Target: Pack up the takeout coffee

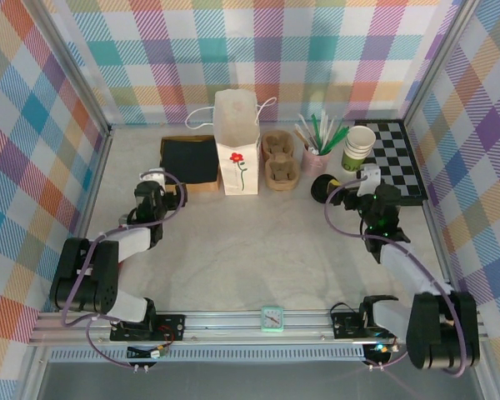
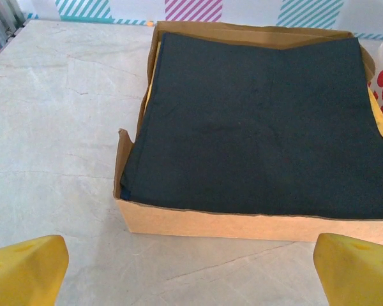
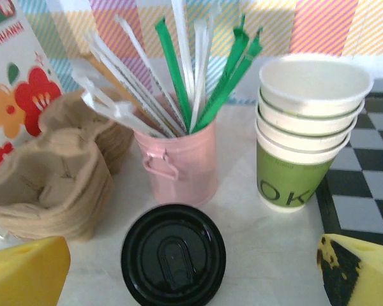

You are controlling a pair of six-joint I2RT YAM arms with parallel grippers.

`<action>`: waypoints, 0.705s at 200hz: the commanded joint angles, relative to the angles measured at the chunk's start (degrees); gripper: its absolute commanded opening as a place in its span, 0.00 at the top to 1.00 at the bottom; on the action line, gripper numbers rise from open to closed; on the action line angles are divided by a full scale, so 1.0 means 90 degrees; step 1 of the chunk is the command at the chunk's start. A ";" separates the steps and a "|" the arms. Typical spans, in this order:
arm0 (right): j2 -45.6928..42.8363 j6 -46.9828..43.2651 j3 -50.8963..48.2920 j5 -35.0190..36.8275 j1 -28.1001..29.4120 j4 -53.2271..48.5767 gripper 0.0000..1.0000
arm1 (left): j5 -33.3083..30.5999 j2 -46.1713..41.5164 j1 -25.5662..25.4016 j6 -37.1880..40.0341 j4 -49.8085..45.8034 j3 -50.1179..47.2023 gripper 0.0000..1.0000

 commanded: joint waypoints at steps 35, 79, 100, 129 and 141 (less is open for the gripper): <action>-0.0634 0.3241 0.1568 0.1851 -0.0052 -0.4701 0.01 | -0.0691 -0.0867 -0.0112 -0.1371 -0.2375 0.1002 0.00; -0.0527 0.2906 0.2254 0.1024 -0.0051 -0.5257 0.01 | 0.0242 -0.1400 -0.0058 -0.2508 -0.3952 0.1663 0.00; -0.0278 0.2733 0.2789 0.0922 -0.0056 -0.5793 0.01 | 0.0607 -0.1588 -0.0068 -0.2604 -0.4693 0.1976 0.00; 0.0072 0.2617 0.3487 0.0867 -0.0051 -0.6415 0.01 | 0.0894 -0.1985 -0.0131 -0.2588 -0.5521 0.2217 0.00; 0.0227 0.2583 0.3777 0.0807 -0.0051 -0.6639 0.01 | 0.1024 -0.2225 -0.0187 -0.2586 -0.5678 0.2230 0.00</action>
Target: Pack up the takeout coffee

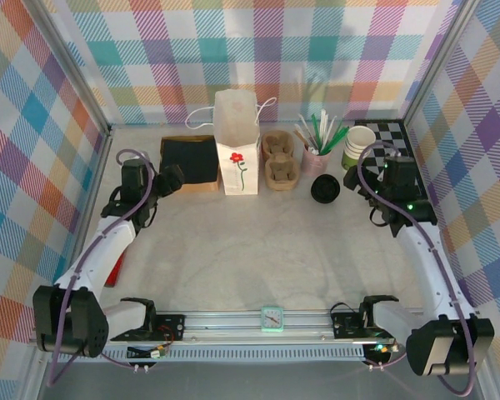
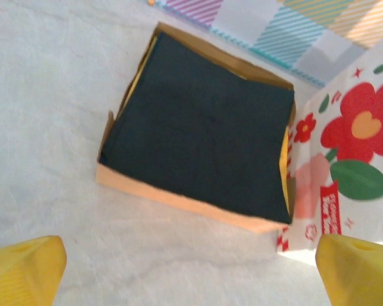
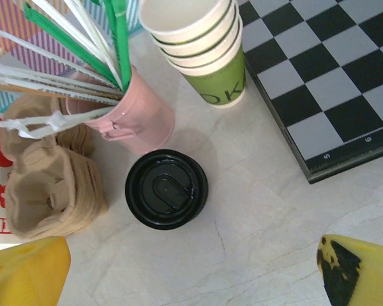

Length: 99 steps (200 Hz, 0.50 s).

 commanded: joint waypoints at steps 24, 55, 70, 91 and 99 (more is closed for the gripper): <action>0.0594 -0.0196 0.1095 -0.0426 0.0000 -0.1163 0.01 | 0.0779 -0.0884 -0.0199 -0.0225 -0.1268 0.0334 0.01; 0.1148 -0.0313 0.1945 -0.0646 -0.0010 -0.1692 0.01 | 0.0817 -0.1178 -0.0778 -0.0313 -0.1572 0.0388 0.03; 0.1464 -0.0369 0.2393 -0.0675 -0.0008 -0.1999 0.01 | 0.0517 -0.1222 -0.1268 -0.0283 -0.1626 0.0348 0.03; 0.2010 -0.0506 0.3075 -0.0935 -0.0021 -0.2505 0.01 | 0.0262 -0.1138 -0.1815 -0.0246 -0.1720 0.0343 0.03; 0.2183 -0.0497 0.3296 -0.0940 -0.0014 -0.2671 0.01 | 0.0245 -0.1117 -0.1965 -0.0263 -0.1718 0.0324 0.03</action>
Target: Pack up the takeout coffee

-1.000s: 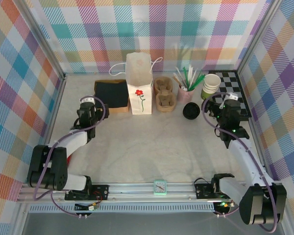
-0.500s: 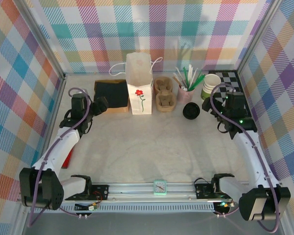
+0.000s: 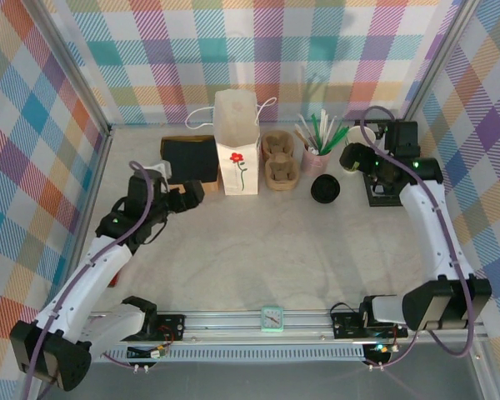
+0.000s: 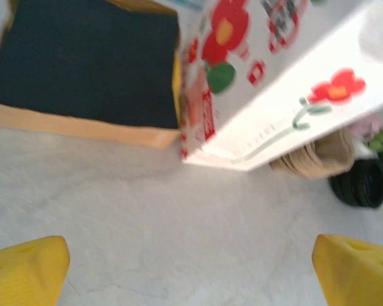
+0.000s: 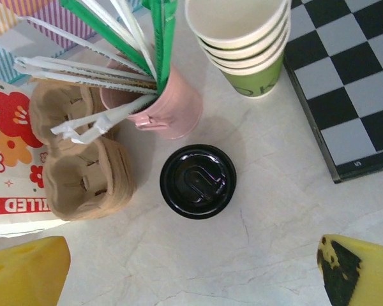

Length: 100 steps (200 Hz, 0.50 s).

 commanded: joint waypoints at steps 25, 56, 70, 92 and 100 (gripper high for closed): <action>0.0615 0.0008 0.0885 -0.0005 -0.0029 -0.0898 0.01 | -0.0212 0.0027 -0.0818 -0.0103 -0.0188 -0.0077 0.04; 0.0730 0.0212 0.1073 -0.0068 -0.0230 -0.0926 0.01 | -0.0241 -0.0097 -0.1188 -0.0244 -0.0016 -0.0402 0.05; 0.0893 0.0246 0.1237 -0.0429 -0.0401 -0.0970 0.05 | -0.0148 -0.0165 -0.1265 -0.0342 0.0120 -0.0568 0.05; 0.1384 0.0166 0.1744 -0.0553 -0.0605 -0.1329 0.09 | -0.0148 -0.0235 -0.1397 -0.0453 0.0242 -0.0791 0.06; 0.1561 0.0135 0.1941 -0.0508 -0.0662 -0.1461 0.09 | -0.0181 -0.0263 -0.1438 -0.0475 0.0258 -0.0855 0.06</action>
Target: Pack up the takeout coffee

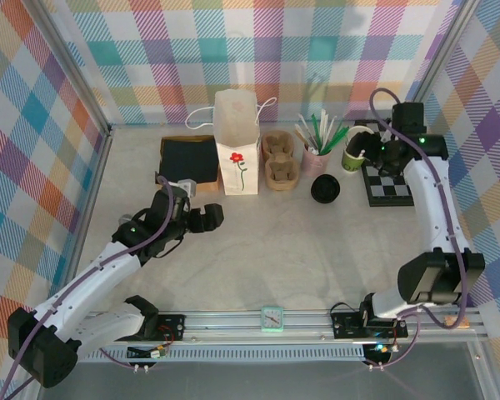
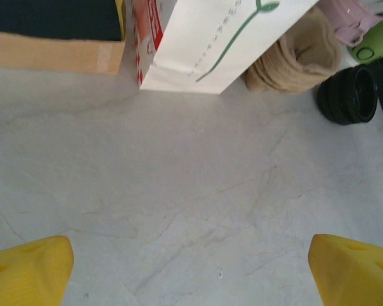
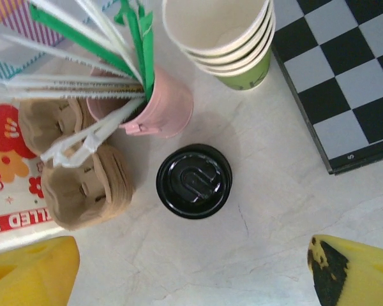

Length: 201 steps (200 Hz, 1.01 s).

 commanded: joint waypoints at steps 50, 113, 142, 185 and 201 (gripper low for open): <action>0.1466 0.0225 0.1460 -0.0105 -0.0647 -0.0865 0.15 | -0.0122 -0.0388 -0.0245 -0.0302 0.0330 -0.0481 0.07; 0.2481 0.0266 0.2631 0.0145 -0.0718 -0.1199 0.28 | -0.0184 -0.0717 -0.0308 -0.0341 0.0296 -0.0718 0.07; 0.3005 0.0209 0.3178 0.0201 -0.0728 -0.1444 0.39 | -0.0243 -0.0934 -0.0318 -0.0341 0.0200 -0.0720 0.08; 0.3593 0.0151 0.3737 0.0287 -0.0735 -0.1623 0.44 | -0.0409 -0.1383 -0.0318 -0.0309 0.0020 -0.0705 0.08; 0.3777 0.0156 0.3923 0.0271 -0.0742 -0.1673 0.46 | -0.0444 -0.1423 -0.0318 -0.0302 -0.0026 -0.0701 0.08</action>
